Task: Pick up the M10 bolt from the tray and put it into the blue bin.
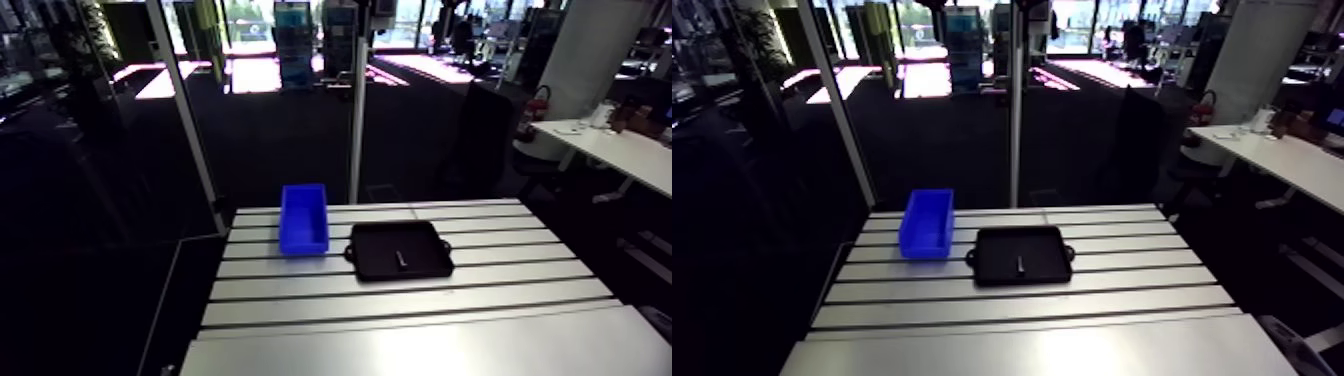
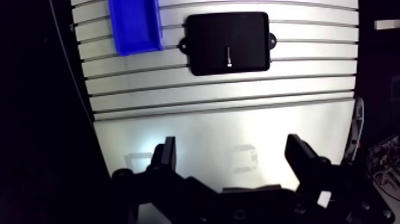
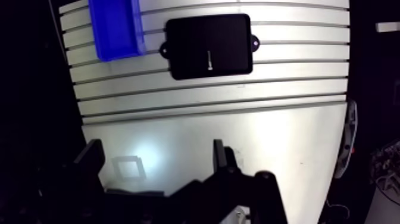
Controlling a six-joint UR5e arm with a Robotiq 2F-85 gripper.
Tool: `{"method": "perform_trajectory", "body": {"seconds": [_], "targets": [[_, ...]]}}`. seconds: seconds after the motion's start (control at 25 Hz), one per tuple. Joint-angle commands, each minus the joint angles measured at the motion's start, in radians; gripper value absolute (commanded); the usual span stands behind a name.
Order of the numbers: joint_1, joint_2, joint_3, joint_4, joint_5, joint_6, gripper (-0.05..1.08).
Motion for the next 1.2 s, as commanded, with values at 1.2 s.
{"method": "perform_trajectory", "body": {"seconds": [1.2], "targets": [[-0.114,0.051,0.094,-0.11,-0.001,-0.228,0.01]]}}
